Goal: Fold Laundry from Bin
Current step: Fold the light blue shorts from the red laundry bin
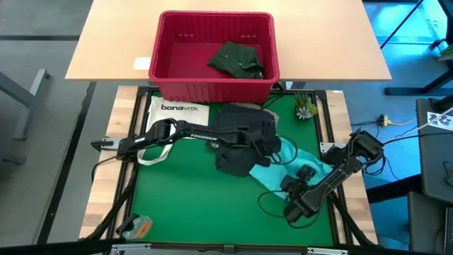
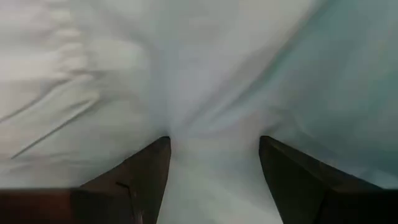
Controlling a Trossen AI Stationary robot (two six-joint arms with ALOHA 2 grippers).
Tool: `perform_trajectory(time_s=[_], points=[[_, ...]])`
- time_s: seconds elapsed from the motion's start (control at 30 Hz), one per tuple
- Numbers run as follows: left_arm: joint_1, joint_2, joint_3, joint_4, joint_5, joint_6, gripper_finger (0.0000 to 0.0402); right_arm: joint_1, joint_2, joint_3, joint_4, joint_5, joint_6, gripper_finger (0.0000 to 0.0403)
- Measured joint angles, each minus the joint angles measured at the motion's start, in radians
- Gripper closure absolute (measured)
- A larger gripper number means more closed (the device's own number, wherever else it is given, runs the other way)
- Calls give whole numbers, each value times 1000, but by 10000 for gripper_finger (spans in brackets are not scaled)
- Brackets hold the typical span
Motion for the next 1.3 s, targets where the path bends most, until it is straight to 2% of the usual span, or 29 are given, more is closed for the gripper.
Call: perform_trajectory(time_s=[0.2, 0.43, 0.57, 0.97, 1.13, 1.3], points=[[-58, -69, 1, -168, -2, -3, 244, -1, -5, 2, 213, -58, -135, 155], [-146, -132, 1, -368, 2, -61, 244, -1, -5, 2, 247, -63, -134, 155], [-205, -160, 1, -463, 4, -83, 244, -1, -5, 2, 352, -80, -134, 155], [-363, -195, 1, -635, 104, -323, 244, -1, 2, 4, 919, -130, -161, 155], [-420, -204, 1, -702, 101, -440, 244, -1, -4, 59, 918, -92, -244, 155], [-477, -207, 1, -700, 96, -531, 244, -1, -5, 159, 829, -79, -356, 155]])
